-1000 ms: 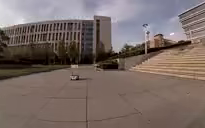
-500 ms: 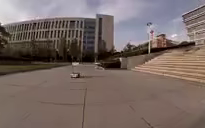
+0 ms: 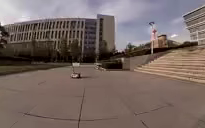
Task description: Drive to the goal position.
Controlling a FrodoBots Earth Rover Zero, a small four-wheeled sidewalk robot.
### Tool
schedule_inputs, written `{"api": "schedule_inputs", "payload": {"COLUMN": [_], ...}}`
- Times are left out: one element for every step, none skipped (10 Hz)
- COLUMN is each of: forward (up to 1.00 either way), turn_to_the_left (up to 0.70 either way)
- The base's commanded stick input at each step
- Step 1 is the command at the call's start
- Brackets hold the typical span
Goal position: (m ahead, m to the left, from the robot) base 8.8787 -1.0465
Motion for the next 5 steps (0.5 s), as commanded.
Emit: {"api": "schedule_inputs", "payload": {"forward": [0.70, 0.70, 0.70, 0.70, 0.70], "turn_to_the_left": [0.14, 0.14, 0.14, 0.14, 0.14]}}
